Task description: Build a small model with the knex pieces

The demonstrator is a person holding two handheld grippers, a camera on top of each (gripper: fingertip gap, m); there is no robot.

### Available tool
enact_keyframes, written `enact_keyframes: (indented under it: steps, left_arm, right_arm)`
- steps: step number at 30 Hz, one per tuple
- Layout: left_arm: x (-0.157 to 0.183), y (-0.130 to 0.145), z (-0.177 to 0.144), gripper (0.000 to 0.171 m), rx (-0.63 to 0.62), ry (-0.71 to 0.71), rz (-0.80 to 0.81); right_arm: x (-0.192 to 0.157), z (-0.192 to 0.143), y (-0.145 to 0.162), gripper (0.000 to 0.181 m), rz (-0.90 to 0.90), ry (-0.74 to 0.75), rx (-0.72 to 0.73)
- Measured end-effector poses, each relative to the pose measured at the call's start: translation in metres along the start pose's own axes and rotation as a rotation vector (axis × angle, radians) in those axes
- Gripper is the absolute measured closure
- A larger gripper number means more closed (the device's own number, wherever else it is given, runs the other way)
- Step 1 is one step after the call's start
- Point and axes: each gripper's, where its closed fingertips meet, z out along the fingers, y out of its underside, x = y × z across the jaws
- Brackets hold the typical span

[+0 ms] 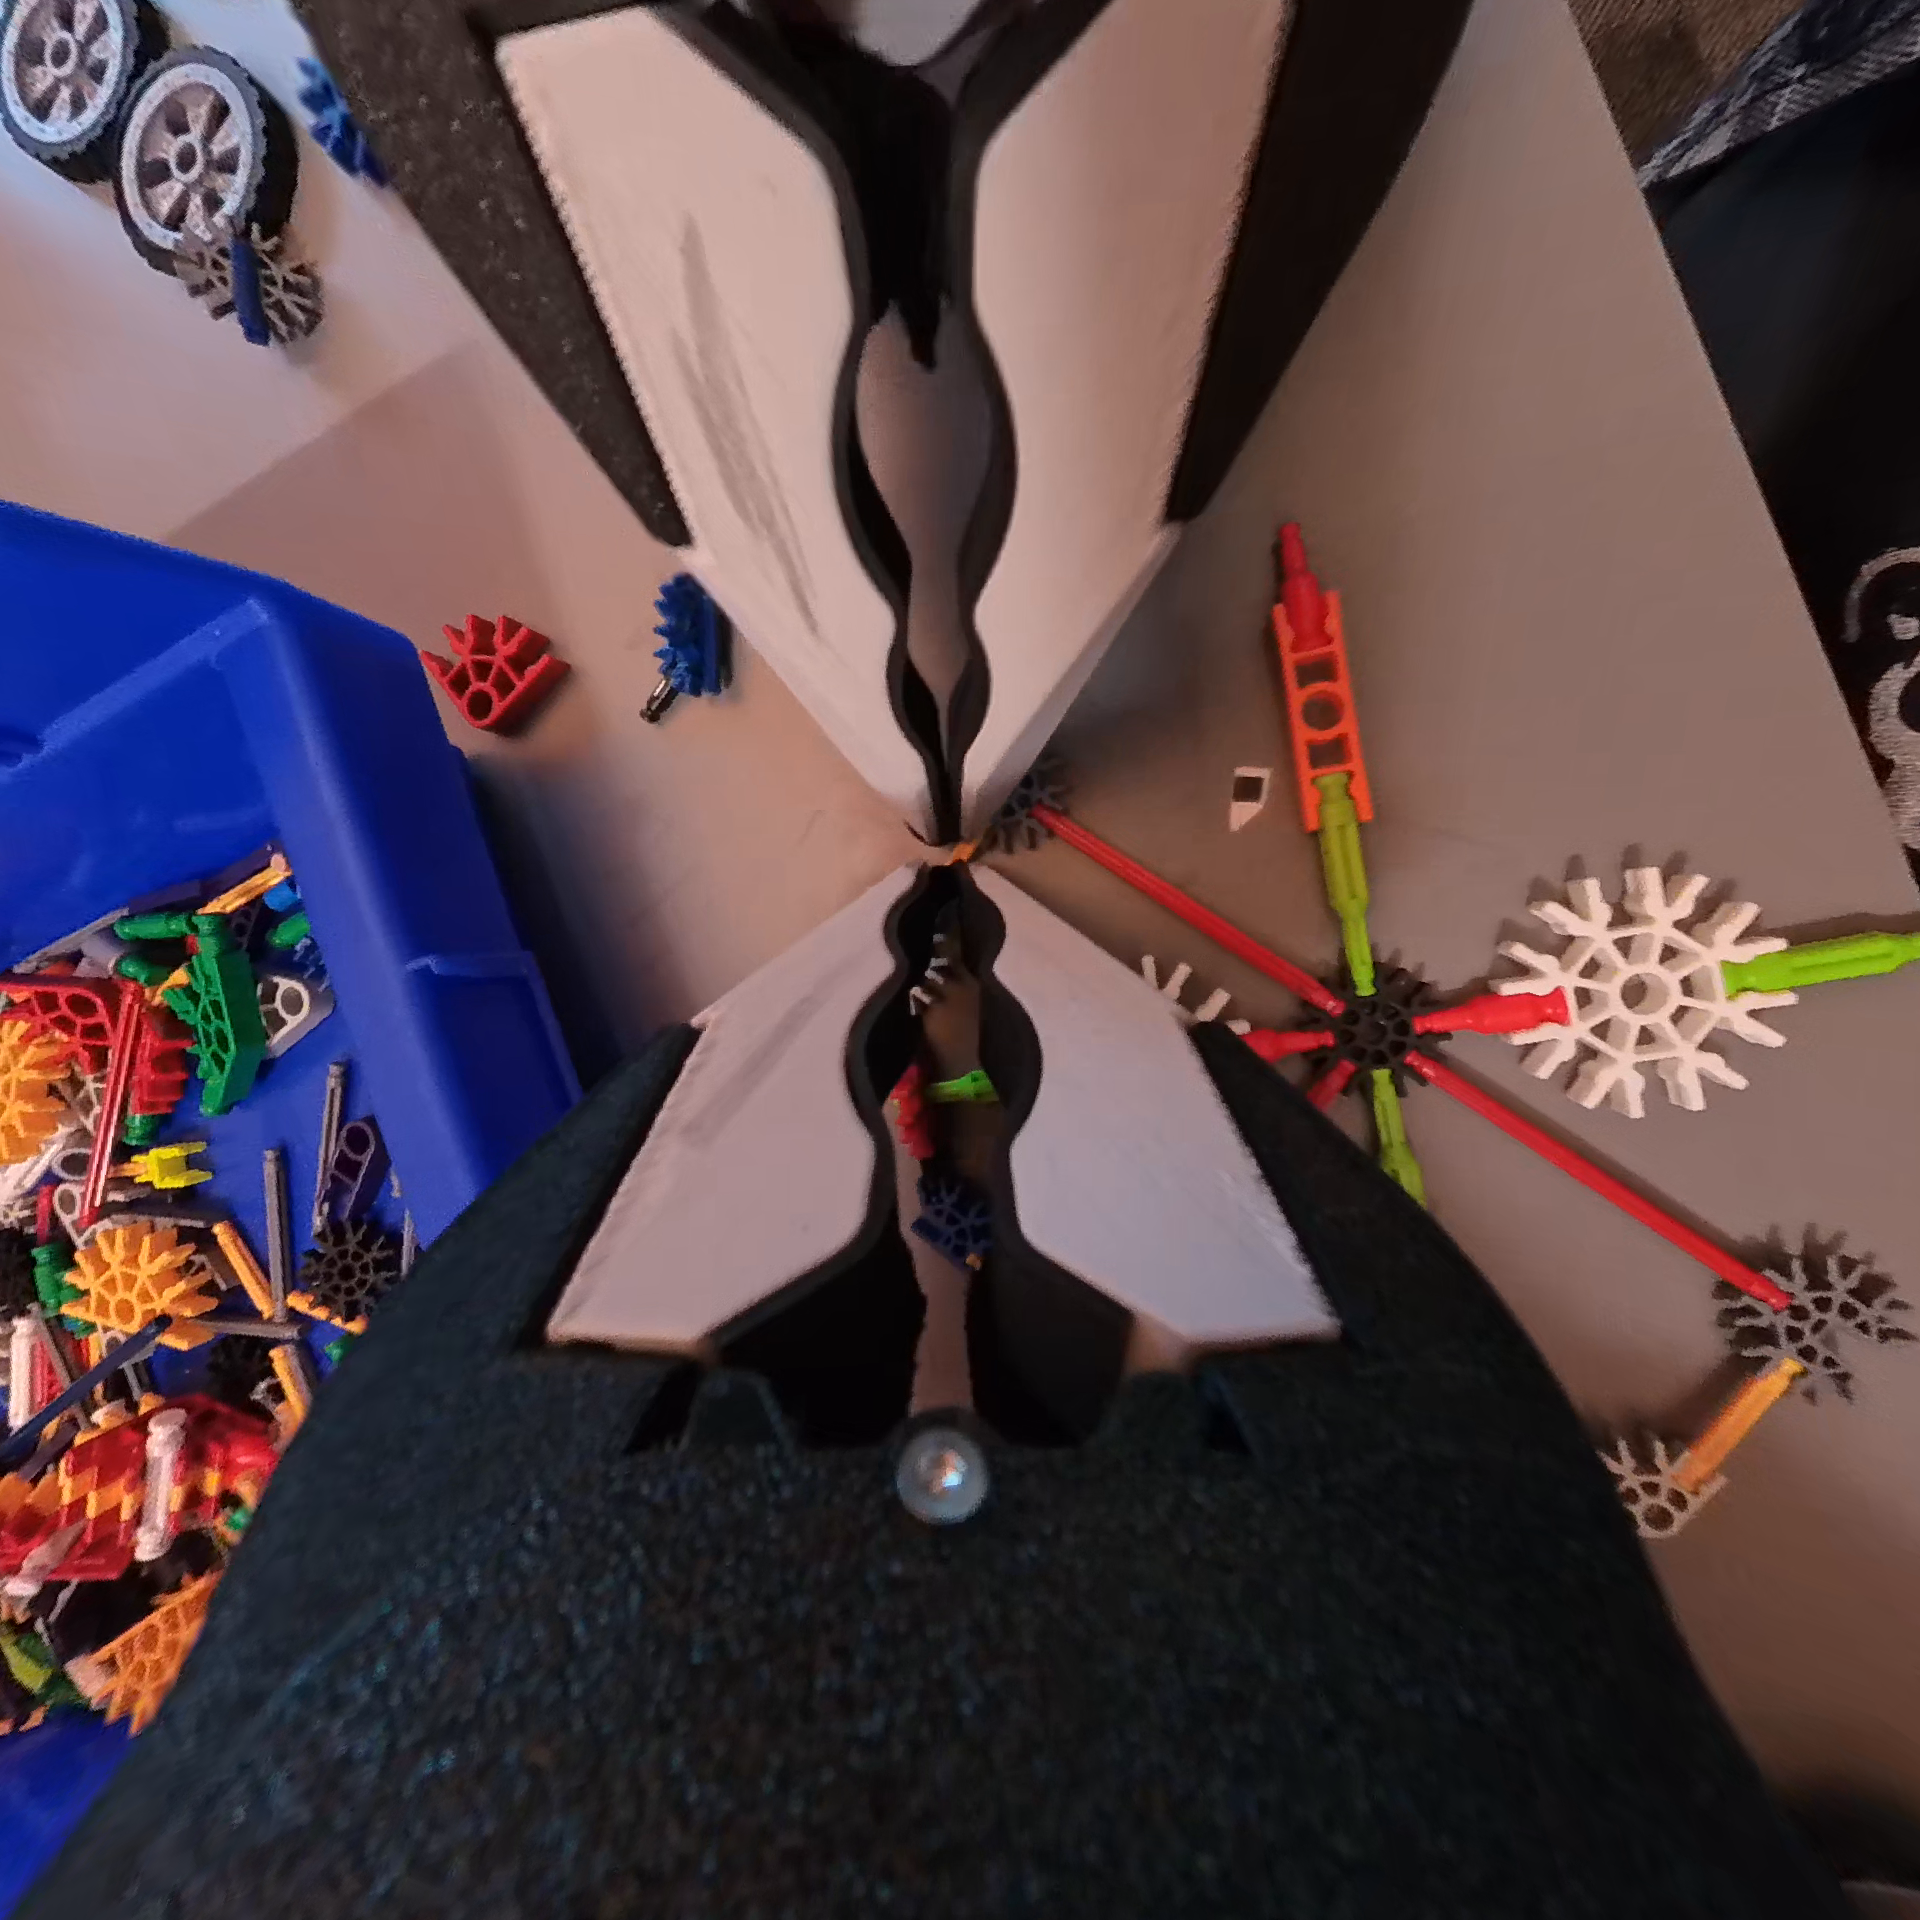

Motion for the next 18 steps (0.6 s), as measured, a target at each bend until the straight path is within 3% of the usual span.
enact_keyframes:
  steps: [9,16,18]
  left_arm:
    - [0.0019,-0.0004,-0.0001,0.169,0.043,0.026,-0.023]
    - [0.0025,-0.0003,0.0001,0.169,0.044,0.045,-0.054]
    - [0.0024,-0.0004,0.0,0.169,0.045,0.042,-0.046]
  right_arm:
    - [0.0002,-0.0002,0.0005,0.181,-0.257,0.13,-0.056]
    - [0.0012,-0.0001,-0.0001,0.181,-0.517,0.257,-0.227]
    - [0.0019,-0.0001,-0.001,0.181,-0.493,0.253,-0.2]
